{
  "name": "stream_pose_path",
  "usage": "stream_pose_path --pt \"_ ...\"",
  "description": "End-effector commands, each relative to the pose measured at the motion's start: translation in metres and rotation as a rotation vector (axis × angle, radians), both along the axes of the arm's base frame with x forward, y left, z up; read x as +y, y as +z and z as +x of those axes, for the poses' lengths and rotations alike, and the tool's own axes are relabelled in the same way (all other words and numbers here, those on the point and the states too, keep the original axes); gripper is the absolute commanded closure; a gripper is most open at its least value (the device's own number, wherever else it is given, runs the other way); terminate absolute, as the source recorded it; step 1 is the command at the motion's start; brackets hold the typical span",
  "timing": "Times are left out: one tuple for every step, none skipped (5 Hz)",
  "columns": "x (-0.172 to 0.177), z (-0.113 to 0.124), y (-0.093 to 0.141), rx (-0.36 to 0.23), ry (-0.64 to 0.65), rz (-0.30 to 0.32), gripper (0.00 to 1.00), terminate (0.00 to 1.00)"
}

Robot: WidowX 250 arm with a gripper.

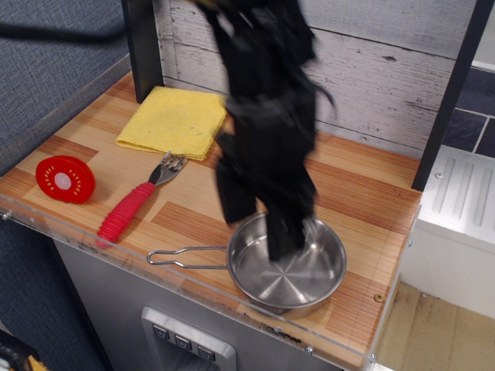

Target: Pick up the pot and place it on the right of the red fork

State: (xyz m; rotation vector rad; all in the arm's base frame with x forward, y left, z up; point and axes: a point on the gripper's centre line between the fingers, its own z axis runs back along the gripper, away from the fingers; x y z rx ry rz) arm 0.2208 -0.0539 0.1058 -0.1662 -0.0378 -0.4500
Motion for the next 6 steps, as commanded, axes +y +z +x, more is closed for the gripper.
stream_pose_path --pt "0.041 0.011 0.049 -0.173 0.195 0.076 0.0 0.0" --pt "0.049 0.016 0.05 -0.183 0.21 0.091 0.0 0.0" --pt "0.051 0.016 0.05 -0.184 0.213 0.103 0.0 0.0" --pt "0.055 0.014 0.048 -0.173 0.247 0.126 0.0 0.0" --pt "0.062 0.012 0.046 -0.111 0.215 0.091 0.0 0.0" --pt "0.062 0.012 0.046 -0.111 0.215 0.091 0.0 0.0"
